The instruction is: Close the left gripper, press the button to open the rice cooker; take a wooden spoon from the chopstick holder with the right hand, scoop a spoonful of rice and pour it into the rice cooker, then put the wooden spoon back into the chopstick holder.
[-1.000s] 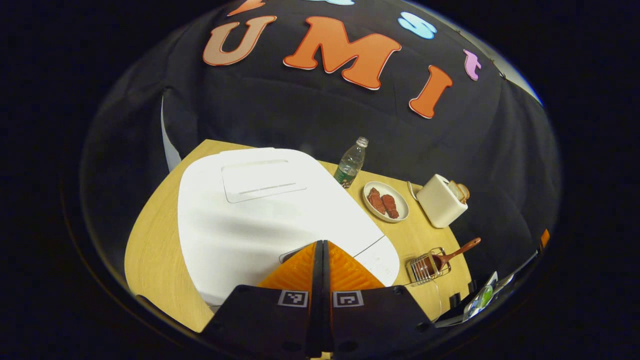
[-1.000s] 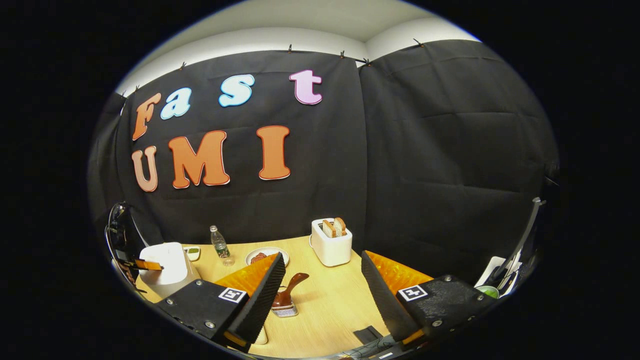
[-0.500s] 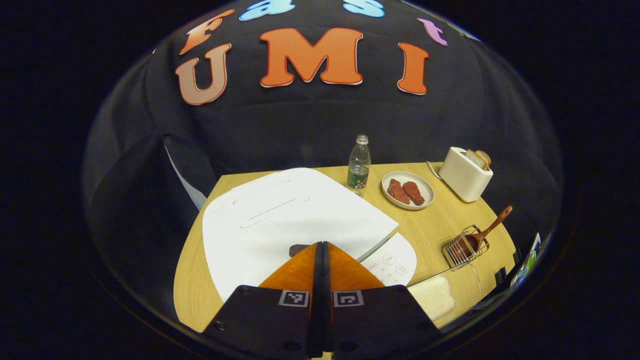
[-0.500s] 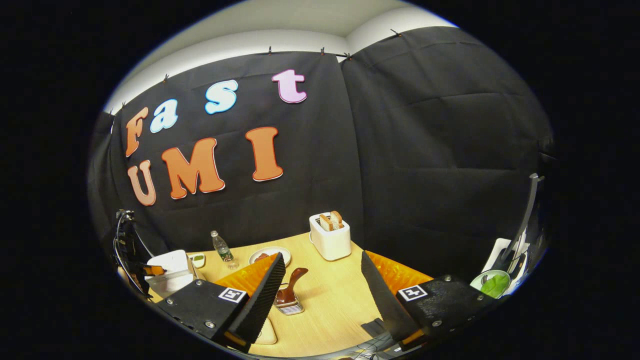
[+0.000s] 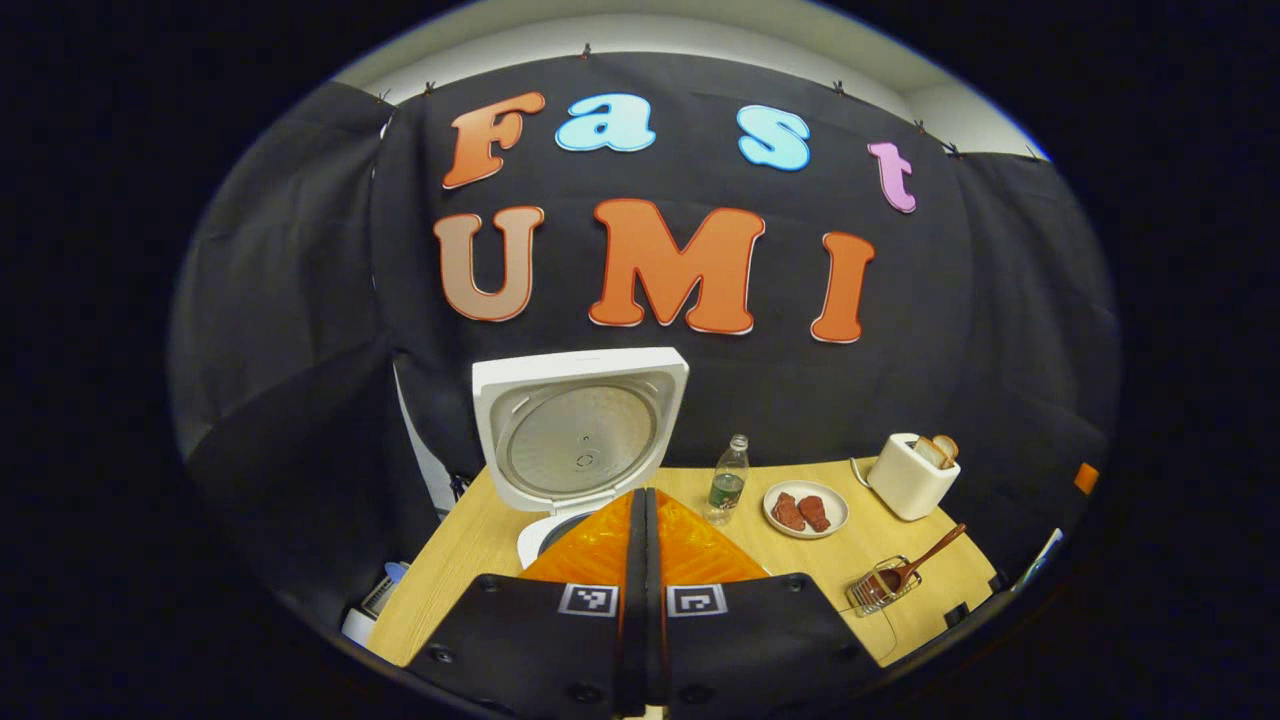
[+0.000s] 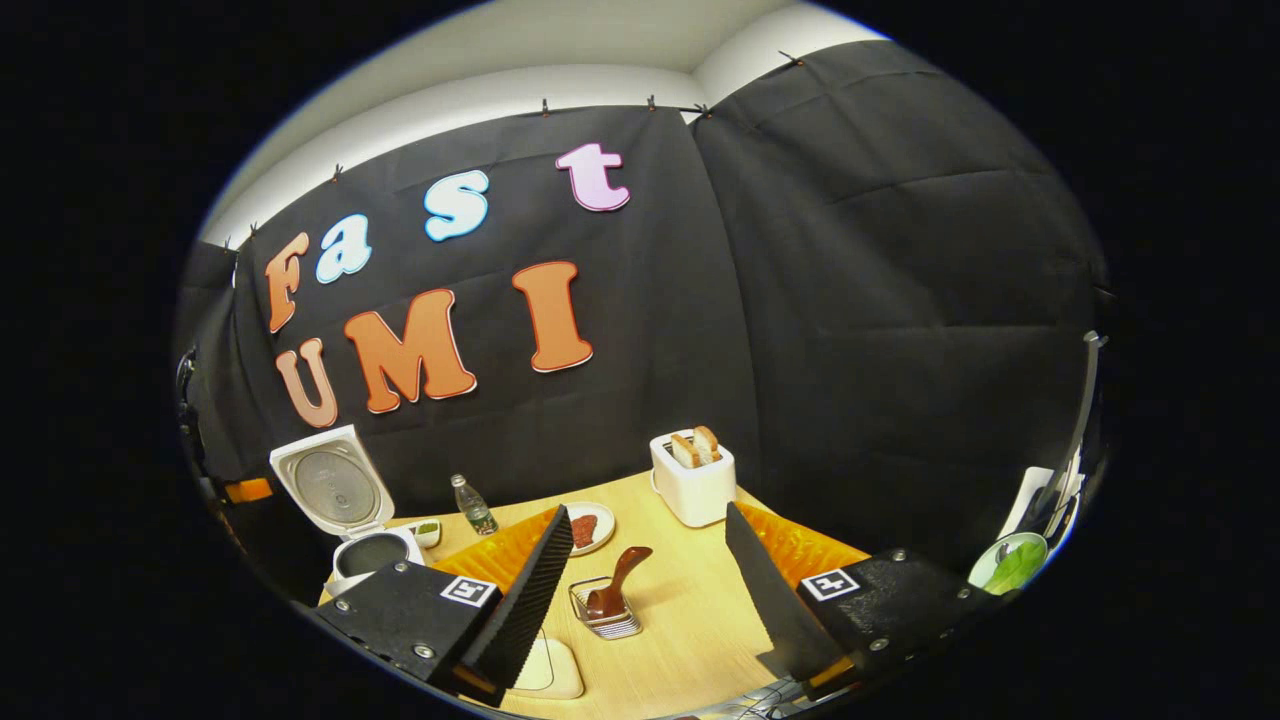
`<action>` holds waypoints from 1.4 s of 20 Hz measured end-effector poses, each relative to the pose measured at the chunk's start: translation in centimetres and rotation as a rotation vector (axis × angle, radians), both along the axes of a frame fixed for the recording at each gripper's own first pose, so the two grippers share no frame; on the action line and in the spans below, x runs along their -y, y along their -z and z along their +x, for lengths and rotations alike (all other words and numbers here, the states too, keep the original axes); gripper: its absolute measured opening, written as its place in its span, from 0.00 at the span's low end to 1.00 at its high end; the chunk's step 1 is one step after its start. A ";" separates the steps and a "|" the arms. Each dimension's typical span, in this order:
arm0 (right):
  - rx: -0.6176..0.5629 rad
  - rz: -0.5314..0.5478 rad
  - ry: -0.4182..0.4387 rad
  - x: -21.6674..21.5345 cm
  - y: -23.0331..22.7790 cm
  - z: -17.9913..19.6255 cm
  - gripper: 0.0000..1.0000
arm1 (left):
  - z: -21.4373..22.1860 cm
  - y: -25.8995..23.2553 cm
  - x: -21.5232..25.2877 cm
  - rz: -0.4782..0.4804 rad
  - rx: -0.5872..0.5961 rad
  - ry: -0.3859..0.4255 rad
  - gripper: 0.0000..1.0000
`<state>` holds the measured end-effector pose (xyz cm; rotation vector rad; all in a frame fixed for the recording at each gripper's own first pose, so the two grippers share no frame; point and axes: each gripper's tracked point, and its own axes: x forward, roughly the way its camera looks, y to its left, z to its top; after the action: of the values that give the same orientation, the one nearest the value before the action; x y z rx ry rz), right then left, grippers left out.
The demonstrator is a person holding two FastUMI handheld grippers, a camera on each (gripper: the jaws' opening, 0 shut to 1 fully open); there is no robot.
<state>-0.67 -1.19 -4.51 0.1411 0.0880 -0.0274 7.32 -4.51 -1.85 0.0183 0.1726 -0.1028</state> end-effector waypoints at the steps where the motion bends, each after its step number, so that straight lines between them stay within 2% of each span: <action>1: -0.001 -0.001 -0.013 -0.5 0.1 0.3 0.95 | -0.6 -0.7 -0.8 -0.011 0.022 -0.012 0.04; 7: 0.000 -0.029 -0.063 -2.2 1.4 2.8 0.95 | -3.5 -4.0 -4.5 -0.020 0.123 -0.100 0.05; 13: -0.052 0.027 -0.071 -1.8 5.8 7.0 0.95 | -5.5 -6.4 -6.7 -0.003 0.187 -0.186 0.05; 14: -0.070 0.045 -0.070 -1.7 6.7 7.7 1.00 | -5.7 -6.9 -7.1 -0.009 0.203 -0.201 0.05; 15: -0.091 0.061 -0.068 -1.6 7.7 8.6 0.95 | -6.1 -7.3 -7.5 -0.012 0.217 -0.222 0.05; 16: -0.111 0.082 -0.072 -1.6 8.5 9.4 0.95 | -6.3 -7.7 -7.9 -0.020 0.230 -0.237 0.05; 17: -0.127 0.103 -0.077 -1.8 9.2 10.1 0.95 | -6.9 -7.8 -7.6 -0.031 0.243 -0.239 0.14; 19: -0.158 0.124 -0.082 -1.9 10.9 11.7 0.95 | -7.3 -7.8 -7.7 -0.032 0.250 -0.254 0.38; 20: -0.175 0.139 -0.088 -2.0 11.8 12.4 0.94 | -7.7 -7.8 -8.0 -0.025 0.252 -0.267 0.42; 21: -0.198 0.163 -0.094 -2.1 12.8 12.9 0.93 | -8.2 -7.8 -7.9 -0.028 0.252 -0.265 0.37; 23: -0.241 0.219 -0.096 -2.3 14.7 14.1 0.93 | -8.6 -7.6 -7.8 -0.017 0.249 -0.285 0.68; 25: -0.258 0.229 -0.092 -2.4 16.2 15.2 0.92 | -9.1 -7.8 -8.0 0.007 0.259 -0.297 0.99; 28: -0.278 0.267 -0.109 -3.0 17.6 16.4 0.91 | -9.8 -7.9 -7.6 0.015 0.263 -0.305 1.00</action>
<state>15.72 1.77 -22.12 0.3994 0.3776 0.0743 -2.48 3.08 6.08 0.0205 -0.0876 0.2047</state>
